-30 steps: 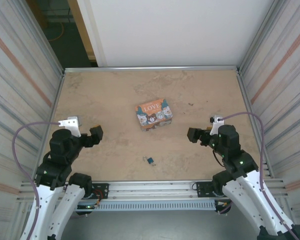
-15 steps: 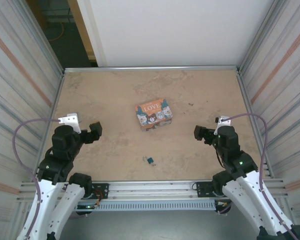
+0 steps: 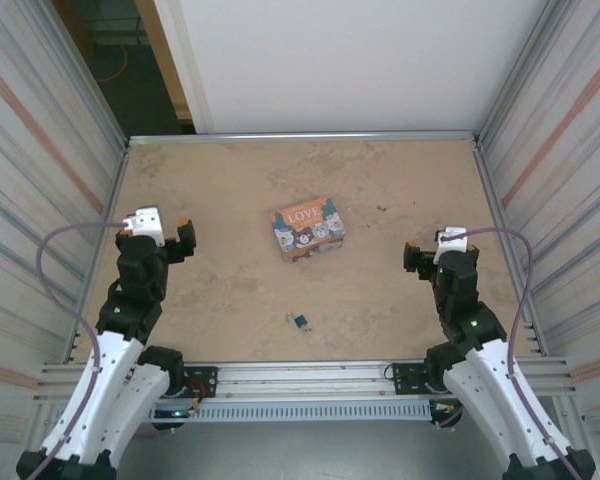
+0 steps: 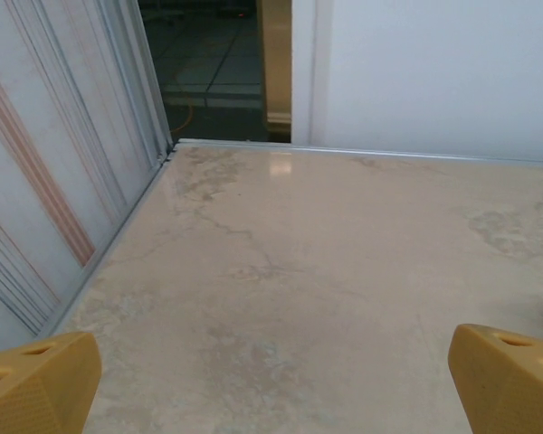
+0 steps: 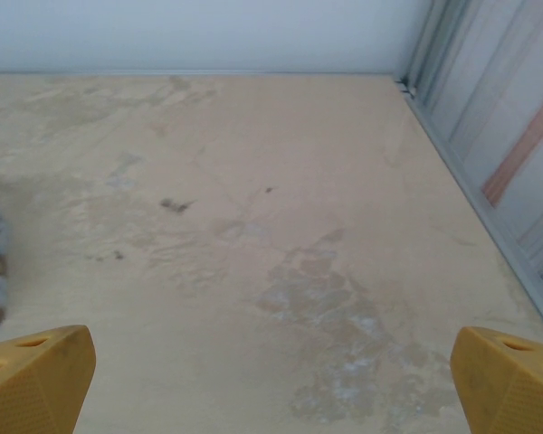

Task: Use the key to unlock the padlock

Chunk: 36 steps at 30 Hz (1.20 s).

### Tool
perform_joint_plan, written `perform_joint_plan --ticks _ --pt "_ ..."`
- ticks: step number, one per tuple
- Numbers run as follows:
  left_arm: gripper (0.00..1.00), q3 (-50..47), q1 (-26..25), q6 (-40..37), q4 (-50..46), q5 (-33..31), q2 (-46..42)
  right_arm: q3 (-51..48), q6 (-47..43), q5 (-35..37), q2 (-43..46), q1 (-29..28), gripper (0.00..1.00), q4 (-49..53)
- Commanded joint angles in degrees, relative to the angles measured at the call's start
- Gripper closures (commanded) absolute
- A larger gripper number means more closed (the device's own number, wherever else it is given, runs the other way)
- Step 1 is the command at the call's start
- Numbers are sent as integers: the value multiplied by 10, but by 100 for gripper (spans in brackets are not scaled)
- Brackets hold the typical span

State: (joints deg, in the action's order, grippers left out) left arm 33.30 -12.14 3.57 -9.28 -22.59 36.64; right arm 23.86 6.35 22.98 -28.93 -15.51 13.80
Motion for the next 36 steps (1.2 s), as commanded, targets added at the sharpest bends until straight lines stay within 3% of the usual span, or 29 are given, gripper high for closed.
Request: perform_joint_plan --ticks 1,9,20,31,36 --pt "1 -23 13 -21 79 -29 40 -22 -7 -19 -30 38 1 -62" --pt "1 -82 16 4 169 -27 127 -78 36 -86 -90 113 1 -161" --pt "1 -119 19 -25 297 21 230 -124 40 -135 -219 136 1 -366" --pt "1 -156 41 -46 460 98 323 -103 29 -203 -396 152 1 -562" --pt "1 -151 54 -64 497 143 353 -60 5 -252 -436 156 1 -528"
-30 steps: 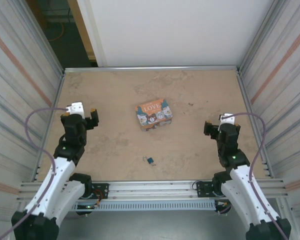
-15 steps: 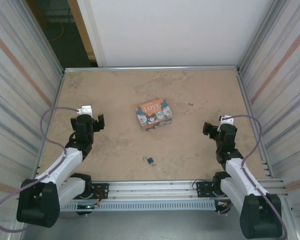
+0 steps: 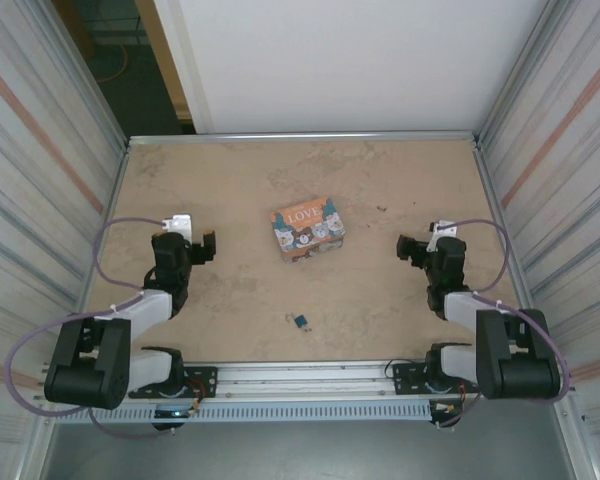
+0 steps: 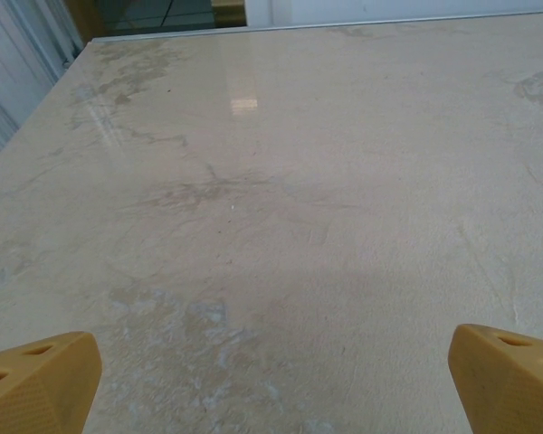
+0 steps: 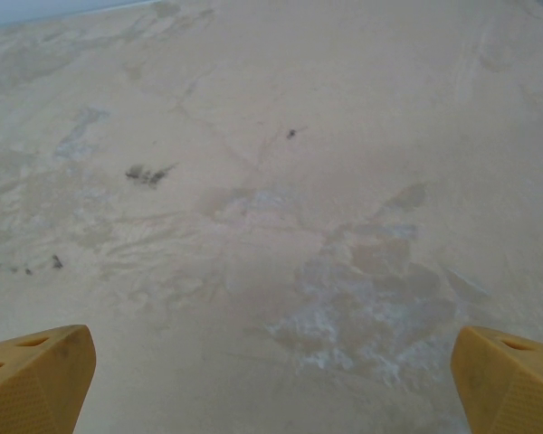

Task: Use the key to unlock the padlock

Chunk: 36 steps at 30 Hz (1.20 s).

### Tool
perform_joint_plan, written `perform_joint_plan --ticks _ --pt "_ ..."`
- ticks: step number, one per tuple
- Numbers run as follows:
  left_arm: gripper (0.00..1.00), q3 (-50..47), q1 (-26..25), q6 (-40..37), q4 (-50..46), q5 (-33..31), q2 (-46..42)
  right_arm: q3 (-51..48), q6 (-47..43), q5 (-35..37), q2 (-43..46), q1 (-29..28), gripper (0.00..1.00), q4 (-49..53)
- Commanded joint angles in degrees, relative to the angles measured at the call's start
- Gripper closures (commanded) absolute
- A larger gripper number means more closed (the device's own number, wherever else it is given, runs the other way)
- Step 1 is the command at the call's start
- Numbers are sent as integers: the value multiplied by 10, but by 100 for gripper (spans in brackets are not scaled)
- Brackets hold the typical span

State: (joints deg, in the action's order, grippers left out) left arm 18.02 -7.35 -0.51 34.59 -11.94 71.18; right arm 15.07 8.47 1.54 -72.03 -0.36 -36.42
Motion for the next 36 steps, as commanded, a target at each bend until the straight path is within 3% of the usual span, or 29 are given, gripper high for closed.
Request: perform_joint_plan --ticks 1,5,12,19,22,26,28,36 --pt "1 2 8 -32 65 47 13 22 -25 -43 -4 5 1 -36" --pt "1 -2 14 -57 108 67 36 -1 -31 -52 3 18 1 -77" --pt "1 -24 46 -45 285 99 165 -12 -38 -81 -20 41 1 -136" --pt "1 54 59 -34 110 123 151 2 -43 -99 -110 50 1 -198" --pt "1 53 69 -27 115 137 155 8 -41 -97 -163 50 1 -241" --pt "1 55 69 -27 108 138 154 45 -37 -103 -161 55 1 -170" --pt "1 54 69 -27 110 137 155 87 -35 -86 -162 51 1 -82" --pt "1 55 69 -27 110 138 154 82 -36 -54 -162 40 1 -94"
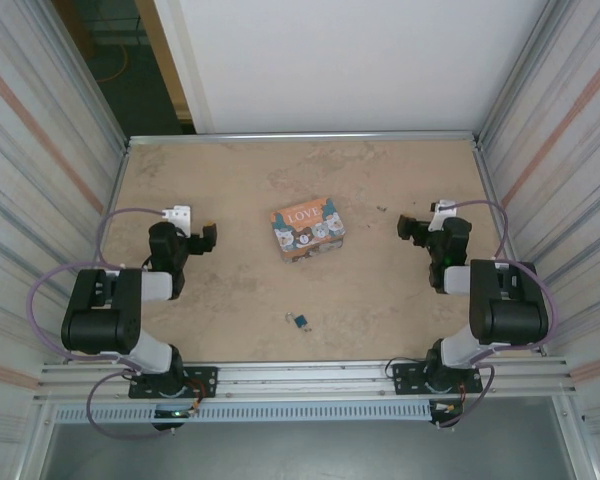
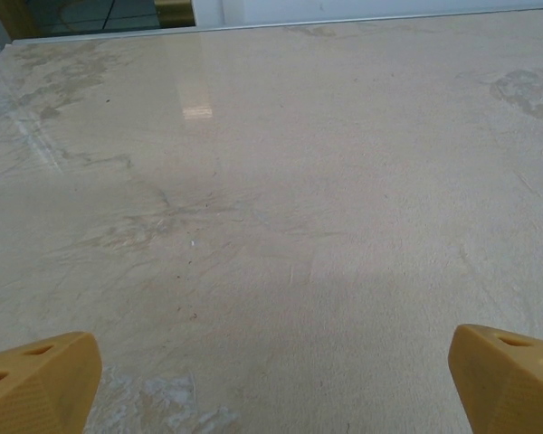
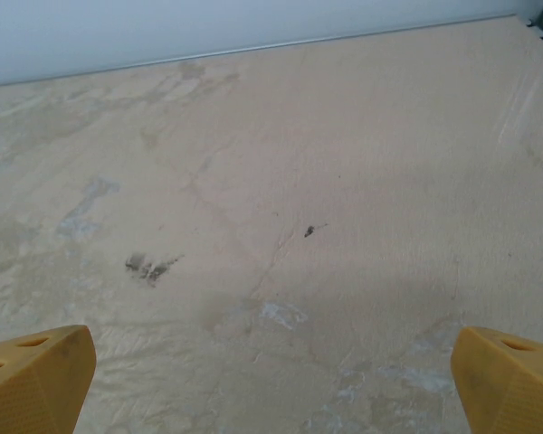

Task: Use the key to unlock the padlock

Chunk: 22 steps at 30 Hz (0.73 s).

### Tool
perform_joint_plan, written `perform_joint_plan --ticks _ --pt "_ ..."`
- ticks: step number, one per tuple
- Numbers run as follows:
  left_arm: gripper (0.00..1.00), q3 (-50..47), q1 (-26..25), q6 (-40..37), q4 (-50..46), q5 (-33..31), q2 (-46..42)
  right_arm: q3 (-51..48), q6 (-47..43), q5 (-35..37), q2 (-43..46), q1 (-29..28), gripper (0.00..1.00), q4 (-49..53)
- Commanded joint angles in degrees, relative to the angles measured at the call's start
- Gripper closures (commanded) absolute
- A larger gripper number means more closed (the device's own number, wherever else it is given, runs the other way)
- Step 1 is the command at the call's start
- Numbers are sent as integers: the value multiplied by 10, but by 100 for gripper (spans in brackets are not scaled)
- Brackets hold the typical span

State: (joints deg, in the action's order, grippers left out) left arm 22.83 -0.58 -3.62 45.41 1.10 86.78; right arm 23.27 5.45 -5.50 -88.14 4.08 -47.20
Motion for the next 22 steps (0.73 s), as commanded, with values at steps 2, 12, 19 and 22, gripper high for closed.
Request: perform_joint_plan --ticks 2,12,19,22 --pt "1 6 1 3 2 7 -2 0 -6 17 -1 -4 1 13" --pt "1 6 1 3 2 7 -2 0 -11 30 -1 -12 1 13" --pt "1 5 1 4 2 7 -2 3 -8 25 -2 -9 1 17" --pt "1 6 1 4 2 7 -2 1 -8 23 -1 -7 1 15"
